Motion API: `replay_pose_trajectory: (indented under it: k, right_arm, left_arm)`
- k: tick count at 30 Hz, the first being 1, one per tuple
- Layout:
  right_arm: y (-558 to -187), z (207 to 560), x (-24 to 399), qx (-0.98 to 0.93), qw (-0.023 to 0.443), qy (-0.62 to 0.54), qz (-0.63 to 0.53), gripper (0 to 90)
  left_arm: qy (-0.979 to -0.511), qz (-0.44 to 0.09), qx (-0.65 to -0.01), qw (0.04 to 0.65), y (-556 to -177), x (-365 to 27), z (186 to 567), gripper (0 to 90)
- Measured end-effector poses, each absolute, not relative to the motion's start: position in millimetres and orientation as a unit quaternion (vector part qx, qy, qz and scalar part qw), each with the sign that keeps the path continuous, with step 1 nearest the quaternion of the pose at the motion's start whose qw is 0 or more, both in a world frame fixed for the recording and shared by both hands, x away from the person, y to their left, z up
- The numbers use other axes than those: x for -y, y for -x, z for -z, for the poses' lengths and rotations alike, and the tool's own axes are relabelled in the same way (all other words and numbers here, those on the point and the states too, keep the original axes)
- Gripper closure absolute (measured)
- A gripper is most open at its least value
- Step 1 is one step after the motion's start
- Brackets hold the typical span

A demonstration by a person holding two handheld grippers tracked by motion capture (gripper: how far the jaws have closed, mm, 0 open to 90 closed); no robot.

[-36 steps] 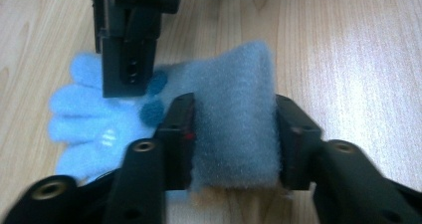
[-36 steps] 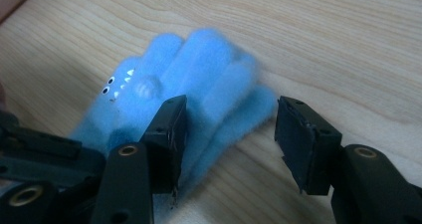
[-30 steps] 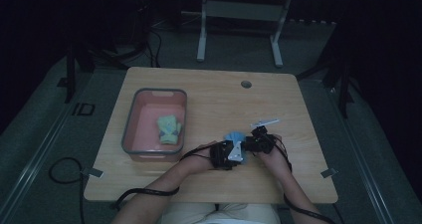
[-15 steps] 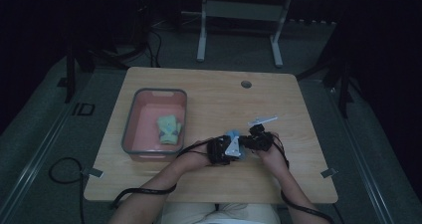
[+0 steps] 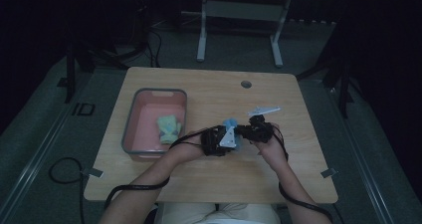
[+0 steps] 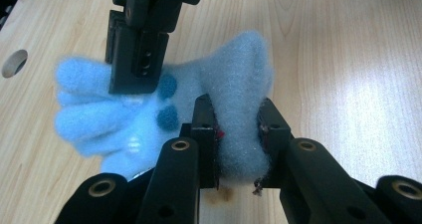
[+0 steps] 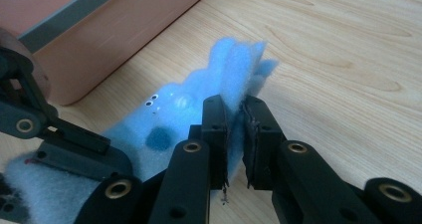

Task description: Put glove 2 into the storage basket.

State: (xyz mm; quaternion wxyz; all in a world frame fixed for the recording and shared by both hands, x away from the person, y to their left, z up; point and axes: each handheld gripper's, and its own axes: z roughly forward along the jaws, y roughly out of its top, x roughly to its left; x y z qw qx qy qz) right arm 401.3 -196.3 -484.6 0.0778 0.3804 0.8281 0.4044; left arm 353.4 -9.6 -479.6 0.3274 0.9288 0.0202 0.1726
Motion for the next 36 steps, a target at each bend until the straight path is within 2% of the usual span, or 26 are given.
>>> replay_pose_trajectory:
  k: [18,36]
  right_arm:
    - [-404,458,178,-0.827,0.081,-0.362,-0.422,81.3]
    - [-417,418,117,-0.834,0.084,-0.317,-0.444,81.3]
  left_arm:
    - [-0.93,-0.184,-0.022,0.318,-353,-8,453,75.5]
    - [-0.93,-0.222,-0.043,0.289,-353,-65,411,75.5]
